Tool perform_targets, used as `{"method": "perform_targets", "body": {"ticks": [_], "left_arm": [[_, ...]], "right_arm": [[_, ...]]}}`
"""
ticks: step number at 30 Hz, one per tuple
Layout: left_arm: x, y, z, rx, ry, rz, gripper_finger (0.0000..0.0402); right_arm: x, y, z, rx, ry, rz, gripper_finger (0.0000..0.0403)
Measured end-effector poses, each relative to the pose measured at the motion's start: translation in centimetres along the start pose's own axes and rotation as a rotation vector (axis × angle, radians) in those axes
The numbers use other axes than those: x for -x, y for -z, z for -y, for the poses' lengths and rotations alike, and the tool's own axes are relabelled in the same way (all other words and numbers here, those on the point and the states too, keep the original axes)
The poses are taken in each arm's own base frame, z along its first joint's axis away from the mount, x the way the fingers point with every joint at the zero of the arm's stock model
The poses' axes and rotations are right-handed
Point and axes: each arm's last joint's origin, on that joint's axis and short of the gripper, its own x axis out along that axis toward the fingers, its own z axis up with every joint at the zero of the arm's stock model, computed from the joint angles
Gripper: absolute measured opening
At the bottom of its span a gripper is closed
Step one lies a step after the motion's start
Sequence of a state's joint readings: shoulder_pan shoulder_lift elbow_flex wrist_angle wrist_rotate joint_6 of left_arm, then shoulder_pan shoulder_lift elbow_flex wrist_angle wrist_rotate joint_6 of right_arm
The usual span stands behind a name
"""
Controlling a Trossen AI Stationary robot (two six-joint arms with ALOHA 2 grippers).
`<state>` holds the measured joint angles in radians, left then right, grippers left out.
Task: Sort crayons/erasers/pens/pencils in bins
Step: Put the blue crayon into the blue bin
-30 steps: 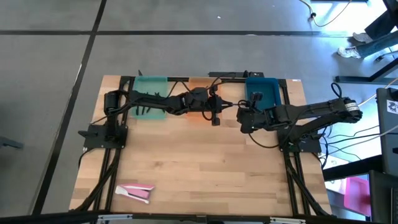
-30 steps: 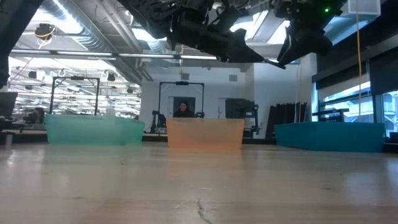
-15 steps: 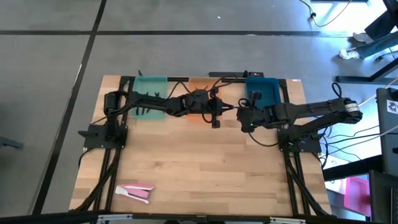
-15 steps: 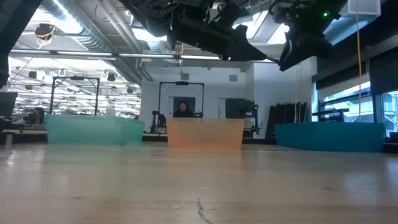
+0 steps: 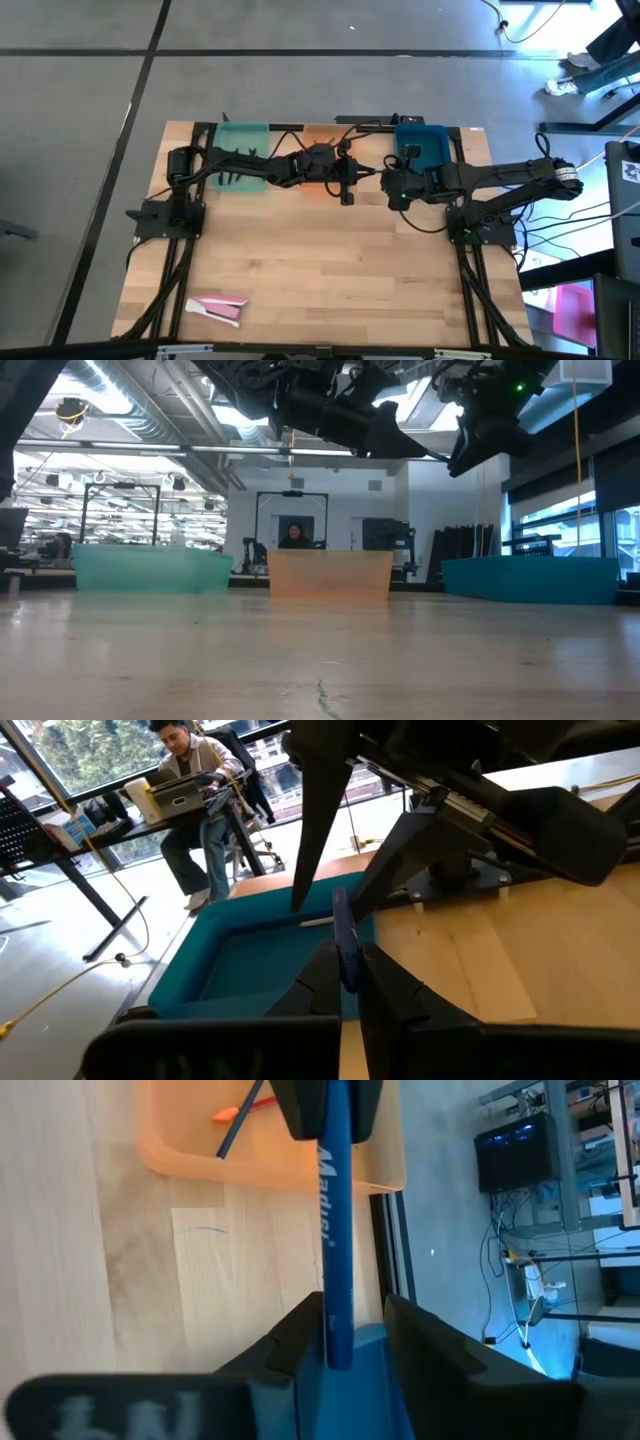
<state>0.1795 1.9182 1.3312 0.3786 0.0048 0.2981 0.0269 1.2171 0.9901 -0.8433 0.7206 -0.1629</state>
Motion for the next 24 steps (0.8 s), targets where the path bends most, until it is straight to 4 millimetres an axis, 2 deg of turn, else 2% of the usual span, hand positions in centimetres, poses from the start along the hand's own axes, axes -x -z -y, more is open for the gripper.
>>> {"method": "perform_targets", "body": {"ticks": [6,24], "left_arm": [[0.0,0.0,-0.01,0.003,-0.002,0.0,0.0002],[0.0,0.0,-0.01,0.004,-0.004,-0.001,0.0002]], "right_arm": [[0.0,-0.01,-0.04,0.003,-0.016,0.003,0.0087],[0.0,-0.01,-0.12,0.004,-0.042,0.006,0.0042]]}}
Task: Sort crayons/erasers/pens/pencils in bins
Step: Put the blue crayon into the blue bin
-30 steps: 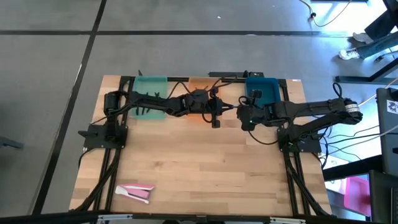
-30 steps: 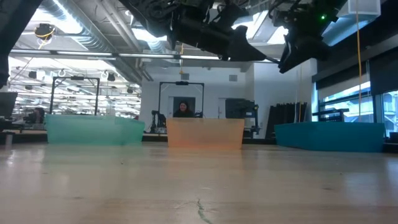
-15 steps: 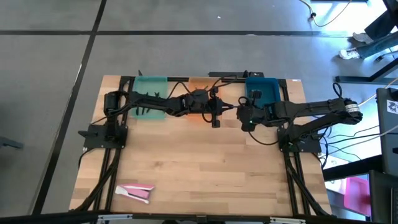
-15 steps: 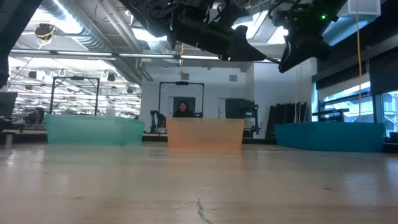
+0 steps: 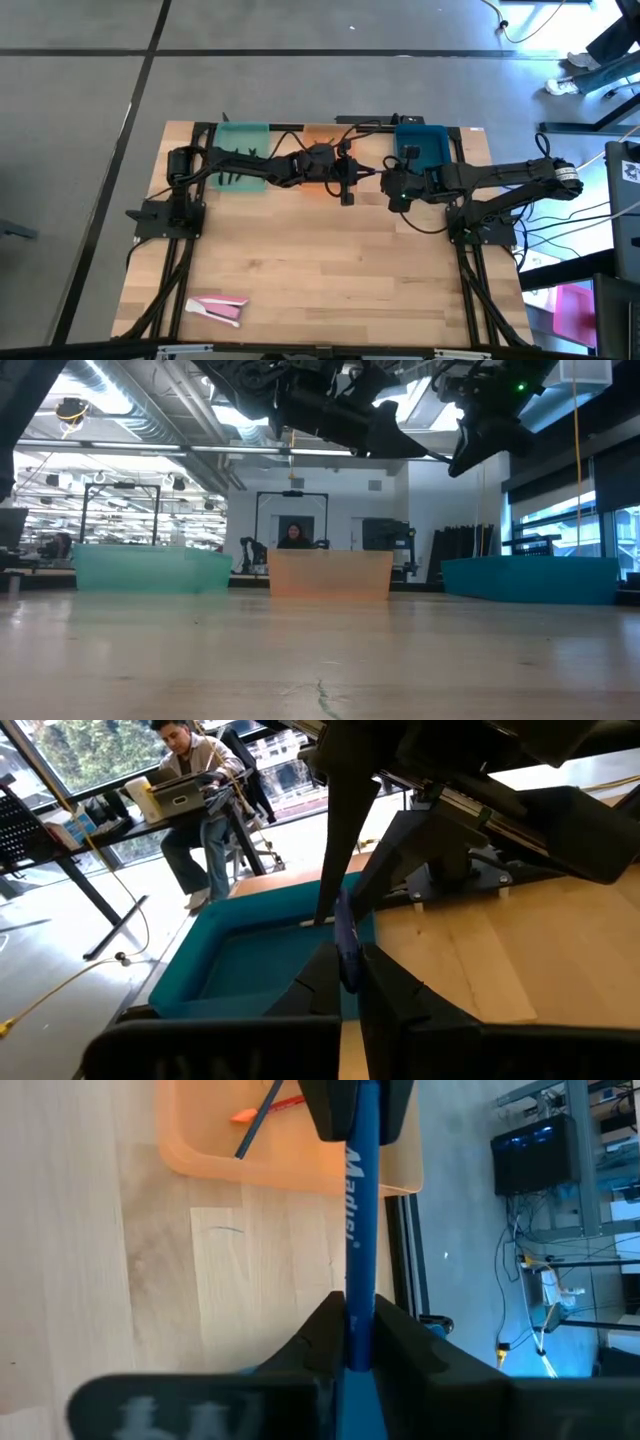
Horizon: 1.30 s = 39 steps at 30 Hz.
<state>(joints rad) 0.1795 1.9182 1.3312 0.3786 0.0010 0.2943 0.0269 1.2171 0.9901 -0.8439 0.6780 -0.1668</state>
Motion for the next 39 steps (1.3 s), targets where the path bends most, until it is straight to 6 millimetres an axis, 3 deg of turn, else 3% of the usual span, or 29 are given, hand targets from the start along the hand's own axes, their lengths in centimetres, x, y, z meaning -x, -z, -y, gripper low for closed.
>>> {"method": "perform_targets", "body": {"ticks": [19,28,34,39], "left_arm": [[0.0,0.0,0.0,0.032,0.0,0.0,0.0088],[0.2,0.4,-0.2,0.025,-0.074,-0.076,0.0092],[0.5,0.5,-0.2,0.023,-0.086,-0.134,0.0093],[1.4,-0.2,-0.3,0.022,-0.085,-0.16,0.0093]], "right_arm": [[0.0,0.0,0.0,-0.003,-0.002,0.002,0.0037],[0.0,0.6,0.0,-0.057,-0.003,-0.049,0.0036],[0.5,1.9,1.4,-0.176,0.009,-0.092,0.0038],[1.2,3.3,3.7,-0.405,-0.068,-0.071,0.0041]]}}
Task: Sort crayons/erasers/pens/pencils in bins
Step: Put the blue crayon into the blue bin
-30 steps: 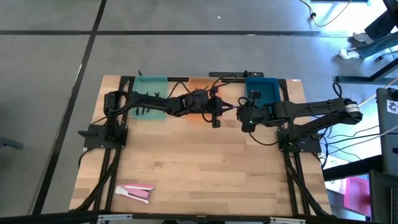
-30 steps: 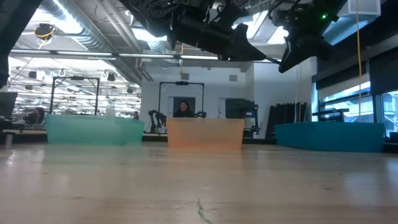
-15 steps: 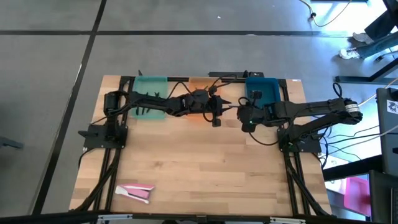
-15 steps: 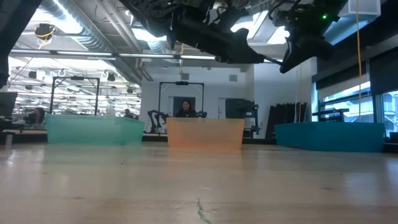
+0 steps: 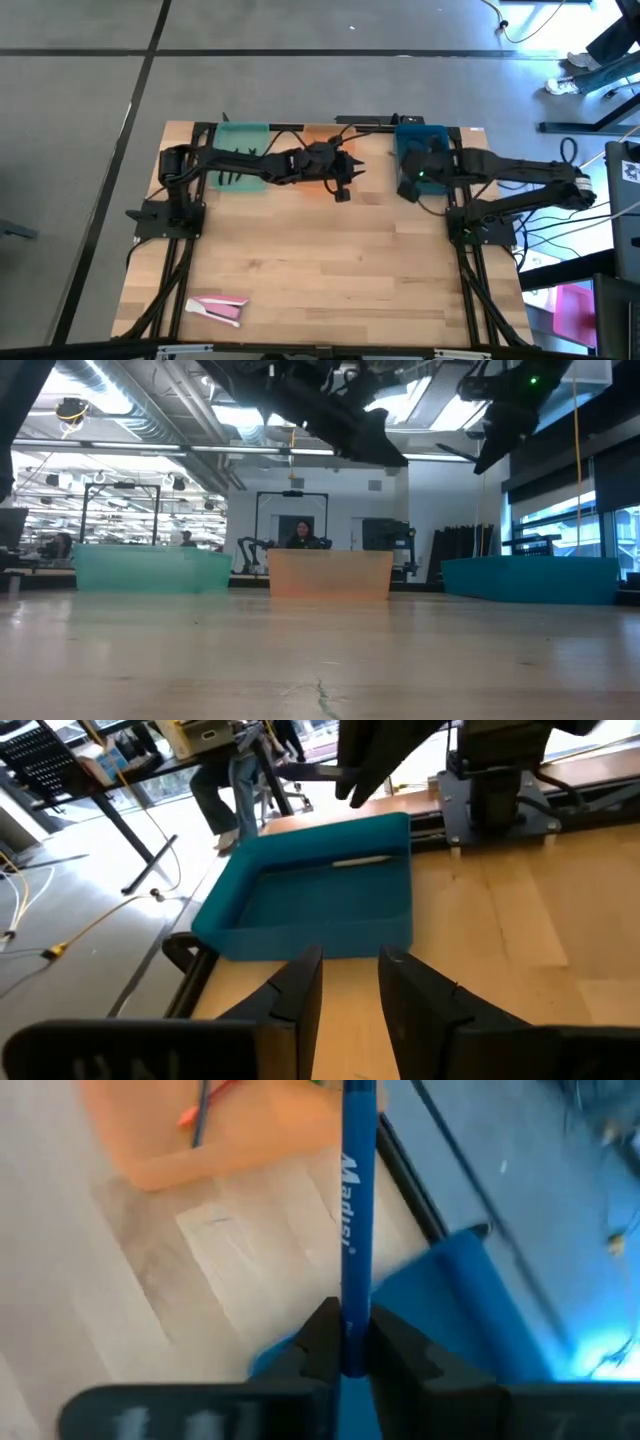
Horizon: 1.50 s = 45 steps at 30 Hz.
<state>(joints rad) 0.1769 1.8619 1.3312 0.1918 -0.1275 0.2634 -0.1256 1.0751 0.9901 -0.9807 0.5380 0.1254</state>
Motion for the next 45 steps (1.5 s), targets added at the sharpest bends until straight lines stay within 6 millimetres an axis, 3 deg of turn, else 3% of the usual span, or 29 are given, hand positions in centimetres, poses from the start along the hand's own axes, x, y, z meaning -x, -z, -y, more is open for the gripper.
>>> {"method": "perform_targets", "body": {"ticks": [4,11,23,32,40,45], "left_arm": [[1.4,-1.0,-0.1,-0.005,0.011,-0.014,0.0093],[5.1,-2.9,-0.9,-0.015,0.029,-0.059,0.0093],[11.3,-4.9,-1.2,-0.04,0.08,-0.14,0.0093],[13.6,-5.3,-0.4,-0.064,0.124,-0.179,0.0093],[14.1,-5.2,0.2,-0.08,0.154,-0.21,0.0093],[14.1,-5.1,0.2,-0.081,0.155,-0.218,0.0093]], "right_arm": [[-0.5,0.5,1.8,-0.219,-0.012,-0.064,0.0042],[-3.2,0.7,4.3,-0.481,0.041,-0.203,0.0043],[-9.3,1.4,6.7,-0.686,0.008,-0.481,0.0044],[-13.8,2.1,6.7,-0.71,0.046,-0.654,0.0044],[-17.0,3.2,6.8,-0.715,0.058,-0.777,0.0044],[-18.0,3.6,6.7,-0.714,0.06,-0.814,0.0044]]}}
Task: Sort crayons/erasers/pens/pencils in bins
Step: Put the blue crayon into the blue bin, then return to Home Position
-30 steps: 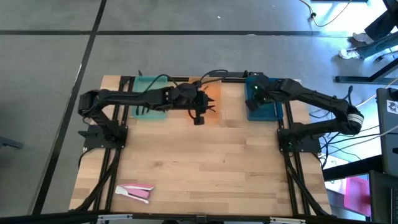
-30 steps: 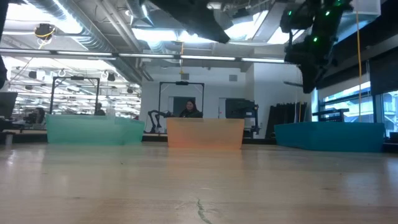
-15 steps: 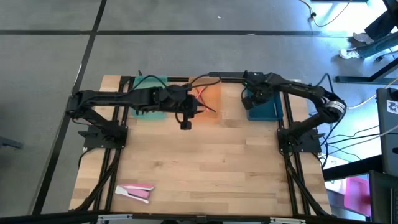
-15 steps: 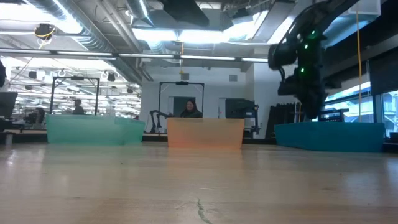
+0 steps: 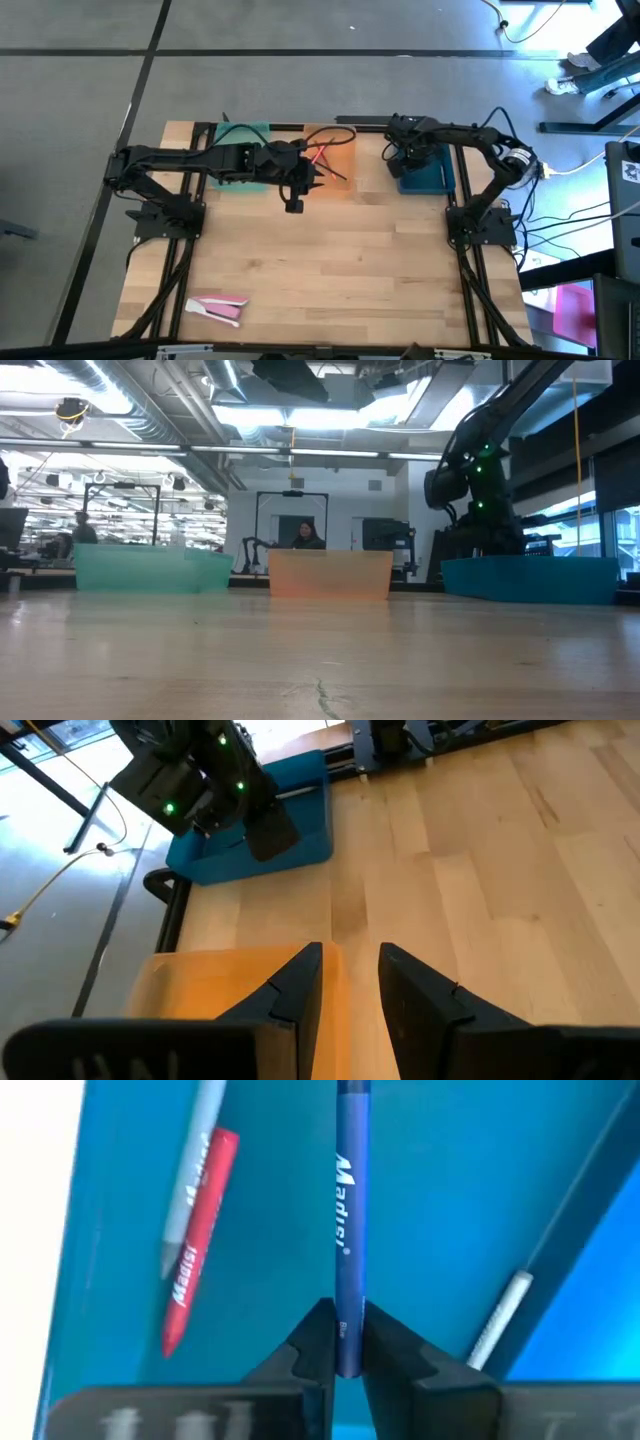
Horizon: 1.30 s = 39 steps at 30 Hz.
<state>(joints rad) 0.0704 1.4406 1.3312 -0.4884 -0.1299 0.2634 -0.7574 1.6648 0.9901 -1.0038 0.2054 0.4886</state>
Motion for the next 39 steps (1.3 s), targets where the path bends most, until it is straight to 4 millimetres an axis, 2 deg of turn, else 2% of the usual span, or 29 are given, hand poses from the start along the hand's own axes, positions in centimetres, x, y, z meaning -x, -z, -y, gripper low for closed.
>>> {"method": "perform_targets", "body": {"ticks": [8,18,25,30,35,39], "left_arm": [[0.0,0.0,0.0,0.001,0.0,0.001,0.0093],[0.0,0.0,0.0,0.028,0.0,0.002,0.0093],[0.0,0.1,0.0,0.029,0.003,-0.012,0.0093],[0.0,0.8,0.2,0.02,0.02,-0.081,0.0093],[0.1,1.1,0.5,0.005,0.034,-0.118,0.0093],[0.1,1.3,0.8,-0.01,-0.004,-0.151,0.0088]], "right_arm": [[-0.8,-0.6,-0.7,0.019,-0.07,-0.015,0.0045],[-1.2,-0.7,-0.8,-0.006,-0.073,-0.025,0.0047],[-1.2,-0.8,-0.8,-0.006,-0.069,-0.022,0.0092],[-1.2,-0.6,-0.8,0.078,-0.09,-0.041,0.0123],[0.1,-0.3,-0.3,0.157,-0.076,-0.102,0.012],[1.6,0.5,0.1,0.178,-0.056,-0.125,0.0094]]}}
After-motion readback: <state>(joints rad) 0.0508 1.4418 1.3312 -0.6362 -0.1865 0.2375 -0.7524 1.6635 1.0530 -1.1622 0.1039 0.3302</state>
